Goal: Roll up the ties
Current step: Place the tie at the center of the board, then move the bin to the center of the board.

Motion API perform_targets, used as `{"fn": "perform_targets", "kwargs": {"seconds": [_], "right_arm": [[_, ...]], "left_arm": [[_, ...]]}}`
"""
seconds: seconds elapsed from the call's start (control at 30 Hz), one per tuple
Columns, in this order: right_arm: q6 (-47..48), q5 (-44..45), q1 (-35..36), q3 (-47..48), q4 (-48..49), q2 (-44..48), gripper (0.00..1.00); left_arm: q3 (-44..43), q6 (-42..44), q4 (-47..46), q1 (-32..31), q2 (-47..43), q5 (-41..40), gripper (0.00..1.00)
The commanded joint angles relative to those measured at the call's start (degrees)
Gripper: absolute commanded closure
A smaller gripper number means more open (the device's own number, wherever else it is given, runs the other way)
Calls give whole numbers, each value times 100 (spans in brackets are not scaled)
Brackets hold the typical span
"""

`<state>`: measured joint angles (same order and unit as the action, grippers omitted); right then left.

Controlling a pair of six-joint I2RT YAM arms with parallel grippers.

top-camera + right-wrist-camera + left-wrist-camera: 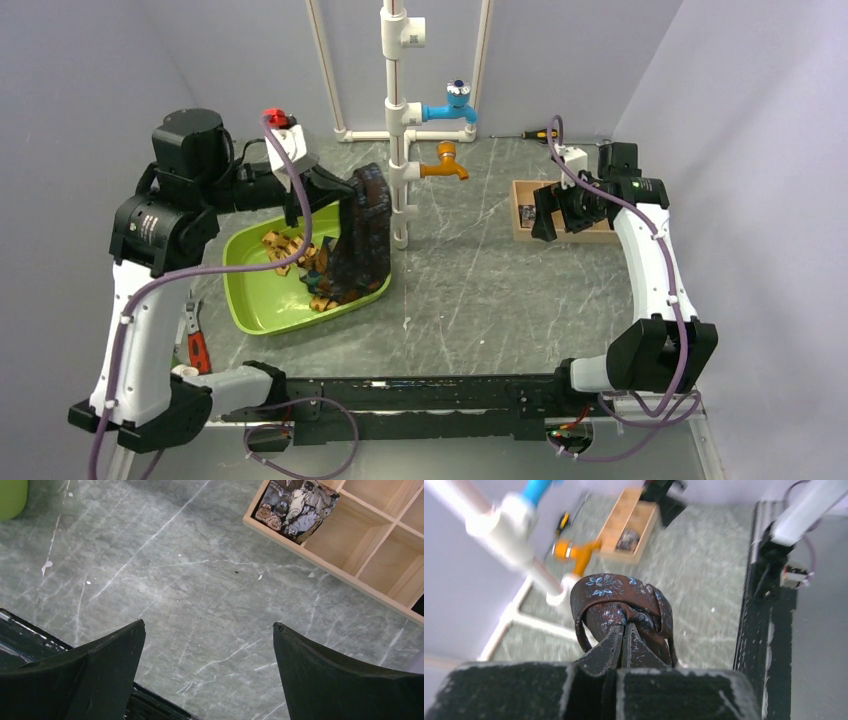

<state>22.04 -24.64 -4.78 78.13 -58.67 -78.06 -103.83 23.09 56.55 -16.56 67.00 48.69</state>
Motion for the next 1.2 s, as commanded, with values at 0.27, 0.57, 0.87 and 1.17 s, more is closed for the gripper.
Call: {"fn": "perform_targets", "kwargs": {"seconds": [0.27,0.57,0.87,1.17], "right_arm": [[-691,-76,-223,318,12,-72,0],[-520,98,-261,-24,35,125,0],[-68,161,-233,-436,-126,110,0],[106,432,72,-565,-284,-61,0]], "left_arm": [[-2009,-886,-1590,-2045,1713,-42,100],[409,1215,-70,-1955,952,-1312,26],[4417,2553,451,-1930,-353,-2296,31],[6017,3002,-268,-1513,-240,-3159,34]]}}
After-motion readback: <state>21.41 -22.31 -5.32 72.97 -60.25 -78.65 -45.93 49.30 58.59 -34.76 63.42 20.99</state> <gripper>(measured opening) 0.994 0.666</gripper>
